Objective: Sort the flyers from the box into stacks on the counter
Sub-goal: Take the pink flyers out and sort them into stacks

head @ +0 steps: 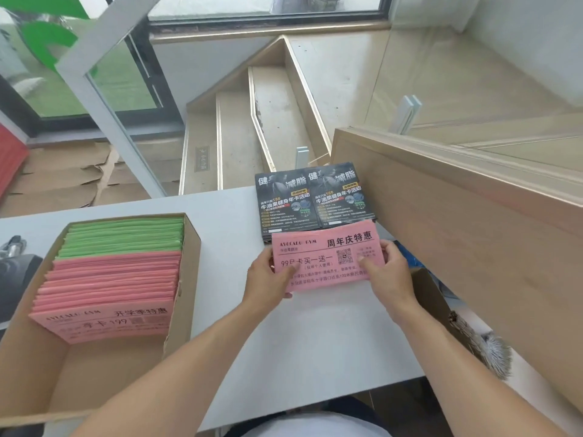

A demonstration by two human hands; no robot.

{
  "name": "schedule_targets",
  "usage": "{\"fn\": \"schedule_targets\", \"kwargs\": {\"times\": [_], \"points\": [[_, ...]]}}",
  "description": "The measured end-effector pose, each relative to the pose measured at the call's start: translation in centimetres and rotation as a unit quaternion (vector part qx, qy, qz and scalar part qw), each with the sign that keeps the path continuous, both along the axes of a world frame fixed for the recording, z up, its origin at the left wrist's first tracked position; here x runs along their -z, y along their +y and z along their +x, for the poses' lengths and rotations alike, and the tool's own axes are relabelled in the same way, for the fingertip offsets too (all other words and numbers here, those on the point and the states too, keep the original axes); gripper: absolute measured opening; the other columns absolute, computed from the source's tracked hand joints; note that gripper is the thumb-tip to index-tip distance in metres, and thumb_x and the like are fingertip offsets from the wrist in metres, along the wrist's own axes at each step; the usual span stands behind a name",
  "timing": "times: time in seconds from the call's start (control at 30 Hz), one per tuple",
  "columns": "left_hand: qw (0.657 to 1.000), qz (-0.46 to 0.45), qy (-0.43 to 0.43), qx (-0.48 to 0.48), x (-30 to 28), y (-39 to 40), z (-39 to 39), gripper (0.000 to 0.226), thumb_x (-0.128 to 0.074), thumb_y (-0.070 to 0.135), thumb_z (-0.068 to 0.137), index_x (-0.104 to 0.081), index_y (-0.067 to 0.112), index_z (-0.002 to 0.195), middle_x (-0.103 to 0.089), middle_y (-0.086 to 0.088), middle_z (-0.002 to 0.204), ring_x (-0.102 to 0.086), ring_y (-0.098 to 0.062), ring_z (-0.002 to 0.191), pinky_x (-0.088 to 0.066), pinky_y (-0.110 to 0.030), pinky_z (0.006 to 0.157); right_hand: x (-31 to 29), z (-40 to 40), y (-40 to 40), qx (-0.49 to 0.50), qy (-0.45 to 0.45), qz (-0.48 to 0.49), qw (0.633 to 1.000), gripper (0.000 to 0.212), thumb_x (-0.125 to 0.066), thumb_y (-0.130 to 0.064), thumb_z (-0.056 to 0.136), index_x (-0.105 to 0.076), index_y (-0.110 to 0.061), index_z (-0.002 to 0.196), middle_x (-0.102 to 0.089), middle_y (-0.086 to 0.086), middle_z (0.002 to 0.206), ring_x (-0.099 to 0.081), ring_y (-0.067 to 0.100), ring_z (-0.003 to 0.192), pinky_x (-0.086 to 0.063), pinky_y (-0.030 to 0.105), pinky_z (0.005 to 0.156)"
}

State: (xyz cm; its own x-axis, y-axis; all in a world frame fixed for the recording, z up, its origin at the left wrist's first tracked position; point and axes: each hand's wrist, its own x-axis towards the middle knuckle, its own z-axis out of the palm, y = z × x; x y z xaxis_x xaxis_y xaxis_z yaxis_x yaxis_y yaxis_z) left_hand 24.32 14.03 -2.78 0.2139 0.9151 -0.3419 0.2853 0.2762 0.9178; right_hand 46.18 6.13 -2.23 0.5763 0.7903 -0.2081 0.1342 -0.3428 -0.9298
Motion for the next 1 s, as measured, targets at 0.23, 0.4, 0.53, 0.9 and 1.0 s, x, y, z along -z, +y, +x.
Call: {"fn": "schedule_targets", "kwargs": {"times": [0.23, 0.4, 0.53, 0.9, 1.0], "points": [[0.999, -0.027, 0.036, -0.006, 1.2, 2.3, 3.5, 0.046, -0.080, 0.011, 0.085, -0.055, 0.020, 0.123, -0.067, -0.001, 0.107, -0.071, -0.016, 0.087, -0.063, -0.032, 0.060, 1.7, 2.5, 2.9, -0.031, -0.167, -0.112, 0.979, 0.033, -0.062, -0.021, 0.096, -0.053, -0.031, 0.126, -0.067, -0.014, 0.111, -0.066, 0.016, 0.105, -0.058, 0.046, 0.086], [0.989, 0.000, 0.148, -0.006, 3.6, 2.1, 1.5, 0.078, -0.087, 0.039, 0.076, -0.047, 0.027, 0.141, -0.060, 0.008, 0.111, -0.063, -0.017, 0.102, -0.056, -0.039, 0.087, 2.6, 2.7, 2.2, -0.031, -0.319, -0.158, 0.934, 0.065, -0.064, -0.037, 0.096, -0.035, -0.020, 0.152, -0.053, 0.003, 0.133, -0.050, 0.025, 0.126, -0.043, 0.044, 0.103], [0.985, 0.039, 0.152, 0.066, 3.9, 0.7, 1.1, 0.083, -0.091, 0.038, 0.068, -0.047, 0.038, 0.138, -0.055, 0.011, 0.116, -0.063, -0.006, 0.091, -0.054, -0.029, 0.077, 2.9, 2.9, 1.6, -0.040, -0.291, -0.128, 0.947, 0.056, -0.067, -0.032, 0.094, -0.045, -0.024, 0.145, -0.054, 0.001, 0.128, -0.047, 0.021, 0.121, -0.041, 0.041, 0.103], [0.982, 0.078, 0.167, 0.035, 3.9, 0.1, 2.1, 0.069, -0.088, 0.030, 0.072, -0.053, 0.039, 0.131, -0.054, 0.016, 0.105, -0.061, 0.003, 0.079, -0.052, -0.024, 0.073, 3.3, 3.6, 2.6, -0.002, -0.162, -0.123, 0.979, 0.047, -0.066, -0.016, 0.086, -0.056, -0.033, 0.128, -0.064, -0.009, 0.119, -0.048, 0.017, 0.117, -0.045, 0.042, 0.102], [0.982, 0.092, 0.162, 0.030, 3.9, -0.2, 2.1, 0.069, -0.088, 0.030, 0.073, -0.053, 0.040, 0.132, -0.055, 0.017, 0.102, -0.061, 0.002, 0.076, -0.054, -0.027, 0.071, 3.6, 3.9, 2.4, 0.030, -0.091, -0.088, 0.991, 0.046, -0.063, -0.009, 0.083, -0.058, -0.041, 0.116, -0.067, -0.015, 0.112, -0.061, 0.015, 0.112, -0.055, 0.036, 0.087]]}}
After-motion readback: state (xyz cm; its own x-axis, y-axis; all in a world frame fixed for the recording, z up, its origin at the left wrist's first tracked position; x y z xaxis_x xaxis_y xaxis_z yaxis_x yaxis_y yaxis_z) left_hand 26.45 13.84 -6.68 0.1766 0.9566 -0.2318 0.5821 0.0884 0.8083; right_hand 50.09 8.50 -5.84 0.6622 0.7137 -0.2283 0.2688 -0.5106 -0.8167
